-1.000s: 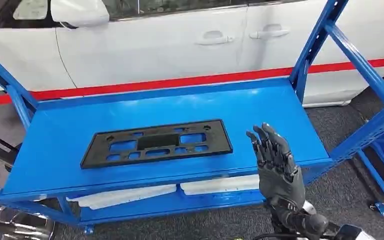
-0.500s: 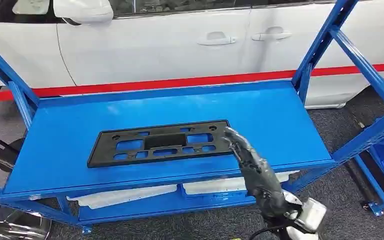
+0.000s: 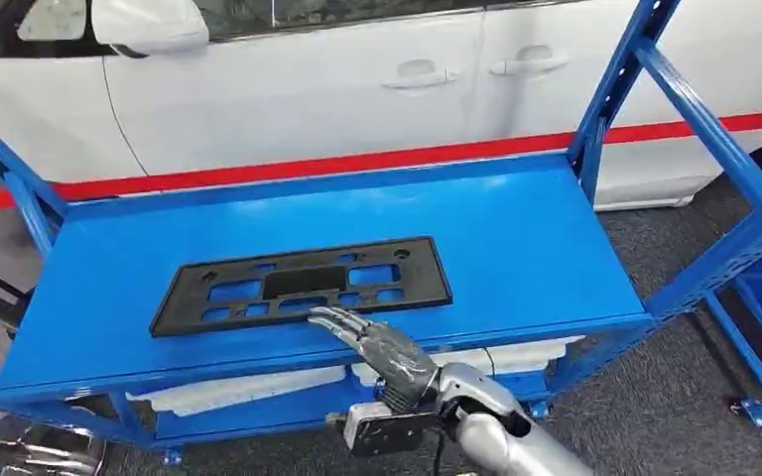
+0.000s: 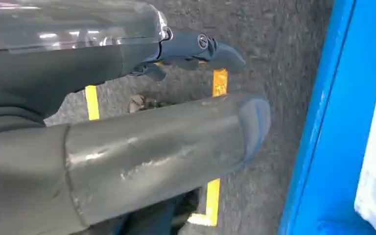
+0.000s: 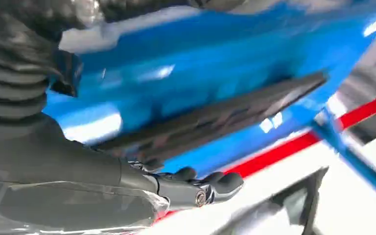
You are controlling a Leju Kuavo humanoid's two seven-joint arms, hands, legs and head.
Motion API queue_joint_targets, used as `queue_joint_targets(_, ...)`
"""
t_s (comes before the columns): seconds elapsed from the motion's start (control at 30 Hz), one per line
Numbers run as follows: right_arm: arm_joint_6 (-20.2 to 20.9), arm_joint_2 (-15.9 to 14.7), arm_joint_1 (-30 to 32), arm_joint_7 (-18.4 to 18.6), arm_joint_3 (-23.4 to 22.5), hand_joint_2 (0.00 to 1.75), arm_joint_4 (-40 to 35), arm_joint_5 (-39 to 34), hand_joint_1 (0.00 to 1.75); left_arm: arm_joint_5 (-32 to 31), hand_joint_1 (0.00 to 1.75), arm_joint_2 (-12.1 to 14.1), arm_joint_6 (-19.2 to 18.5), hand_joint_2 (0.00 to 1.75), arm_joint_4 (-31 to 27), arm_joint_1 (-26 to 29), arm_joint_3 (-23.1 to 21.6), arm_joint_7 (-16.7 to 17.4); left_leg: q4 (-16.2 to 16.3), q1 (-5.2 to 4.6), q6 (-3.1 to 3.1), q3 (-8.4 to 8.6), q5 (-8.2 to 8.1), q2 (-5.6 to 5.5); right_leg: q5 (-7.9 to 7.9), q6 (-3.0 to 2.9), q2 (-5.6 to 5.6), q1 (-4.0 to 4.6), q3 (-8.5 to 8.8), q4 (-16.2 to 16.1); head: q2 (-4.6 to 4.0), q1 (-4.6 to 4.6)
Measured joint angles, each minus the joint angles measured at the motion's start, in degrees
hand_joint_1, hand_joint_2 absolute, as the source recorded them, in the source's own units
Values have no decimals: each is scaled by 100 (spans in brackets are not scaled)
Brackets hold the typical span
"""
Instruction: Take the parts from the cabinet and place them on the table.
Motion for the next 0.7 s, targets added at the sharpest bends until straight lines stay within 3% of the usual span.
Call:
queue_joint_targets(0.03,-128,55,-70,82,111,175,111,146,0,-31,0,0,0,0,0,5,0,0,491,-1,-9,-234,-191,-1,-4,-9,0,13,0,1,0,0)
queue_joint_targets(0.07,-230,115,-111,156,233,175,230,270,0,-39,0,-2,0,0,0,13,0,4,802,-1,-9,-394,-255,-1,-5,-12,1,27,4,3,0,0)
queue_joint_targets(0.1,-285,155,-135,185,310,175,312,334,0,-55,0,-2,0,0,0,17,0,4,794,-1,1,-418,-153,-1,-9,-19,3,39,12,3,0,0)
queue_joint_targets(0.13,-320,209,-169,213,369,175,398,377,0,-68,0,-4,-2,0,0,17,0,7,517,-2,21,-308,68,-1,-13,-23,5,46,21,5,0,0)
queue_joint_targets(0.2,-355,312,-284,215,467,175,549,406,0,-87,0,-4,-4,0,0,11,0,7,-566,-16,97,189,663,-2,-30,-21,23,60,62,6,0,0)
queue_joint_targets(0.23,-366,351,-324,213,496,175,595,408,0,-87,0,-2,-4,0,0,12,0,7,-970,-35,151,376,718,-4,-41,-9,22,61,72,0,0,2)
queue_joint_targets(0.27,-377,378,-365,213,520,175,639,408,0,-87,0,-4,-4,0,0,8,0,9,-1046,-64,154,426,711,-5,-50,15,30,92,49,24,0,0)
queue_joint_targets(0.37,-384,424,-401,213,583,175,751,412,0,-90,0,-4,-4,0,0,14,0,11,-1068,-76,184,414,682,-14,-32,94,15,78,45,-8,0,0)
queue_joint_targets(0.4,-386,437,-423,213,585,175,773,414,0,-90,0,-18,-4,0,0,19,0,11,-1150,-1,240,453,725,-4,-83,137,13,102,37,19,0,0)
queue_joint_targets(0.43,-392,437,-448,213,590,175,788,421,0,-90,0,-26,-7,0,0,16,0,11,-1161,-9,261,458,732,4,-181,161,13,89,-1,145,0,2)
queue_joint_targets(0.47,-436,439,-486,213,609,175,816,475,0,-94,0,-31,-9,0,0,11,0,11,-1160,-9,294,453,728,9,-397,176,14,78,-158,484,0,0)
queue_joint_targets(0.53,-614,457,-514,230,651,175,923,717,0,-125,0,-31,-9,0,0,5,2,15,-1156,-22,305,451,721,15,-835,209,14,46,-632,1459,0,2)
queue_joint_targets(0.57,-740,485,-520,274,684,175,974,892,0,-144,0,-31,-9,0,0,6,4,17,-1146,-23,307,448,718,15,-913,221,13,39,-810,1796,0,2)
queue_joint_targets(0.6,-922,522,-526,361,727,175,1024,1168,0,-162,0,-31,-5,0,0,8,11,22,-1138,-22,306,451,711,14,-838,229,12,28,-849,1838,0,2)
queue_joint_targets(0.63,-1112,568,-544,461,773,175,1054,1457,0,-177,0,-33,0,0,0,8,20,26,-1131,-21,301,459,704,11,-646,231,11,17,-771,1630,0,2)
queue_joint_targets(0.7,-1506,682,-597,657,859,175,1098,2005,0,-214,0,-52,18,0,0,4,48,28,-1113,-20,269,496,673,1,-68,202,7,-2,-290,615,0,2)
